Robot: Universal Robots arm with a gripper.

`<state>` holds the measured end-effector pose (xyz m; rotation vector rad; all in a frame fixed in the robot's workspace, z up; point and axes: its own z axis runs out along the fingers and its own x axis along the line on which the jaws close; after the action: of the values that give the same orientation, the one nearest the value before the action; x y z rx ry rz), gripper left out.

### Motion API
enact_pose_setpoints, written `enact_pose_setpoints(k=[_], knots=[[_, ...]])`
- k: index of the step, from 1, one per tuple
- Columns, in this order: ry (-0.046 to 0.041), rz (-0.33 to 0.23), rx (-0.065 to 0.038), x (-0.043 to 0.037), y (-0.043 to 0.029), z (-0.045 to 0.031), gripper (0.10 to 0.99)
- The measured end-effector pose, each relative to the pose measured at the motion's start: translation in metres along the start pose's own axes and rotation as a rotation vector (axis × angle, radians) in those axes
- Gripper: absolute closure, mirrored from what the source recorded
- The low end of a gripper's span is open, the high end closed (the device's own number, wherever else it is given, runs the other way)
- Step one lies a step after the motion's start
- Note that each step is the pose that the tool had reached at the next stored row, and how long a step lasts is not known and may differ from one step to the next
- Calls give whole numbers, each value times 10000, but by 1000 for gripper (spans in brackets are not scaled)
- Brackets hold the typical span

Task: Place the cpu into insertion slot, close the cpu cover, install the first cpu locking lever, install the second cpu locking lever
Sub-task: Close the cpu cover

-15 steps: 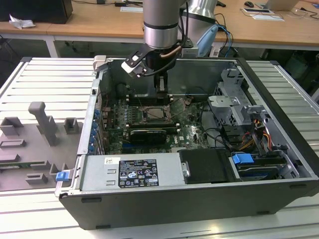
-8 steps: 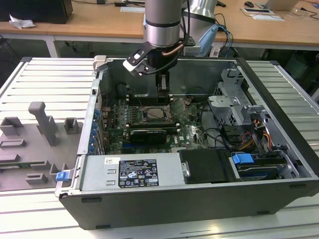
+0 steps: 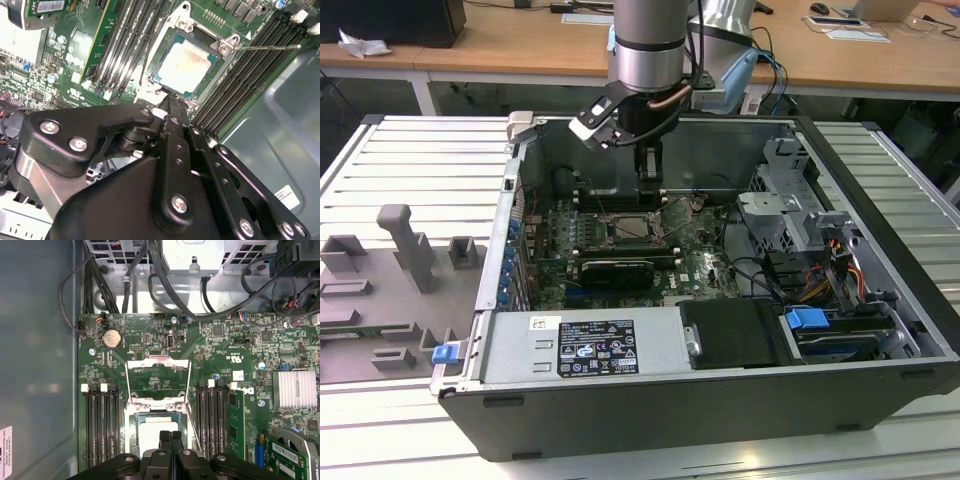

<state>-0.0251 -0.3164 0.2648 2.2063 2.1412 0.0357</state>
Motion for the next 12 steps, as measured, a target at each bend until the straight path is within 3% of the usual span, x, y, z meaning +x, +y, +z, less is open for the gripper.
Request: enact_pose_setpoints(k=[3,12], knots=[[-3,-2,38,2,67,3,980],[-9,-6,149,3,153,-29,980]])
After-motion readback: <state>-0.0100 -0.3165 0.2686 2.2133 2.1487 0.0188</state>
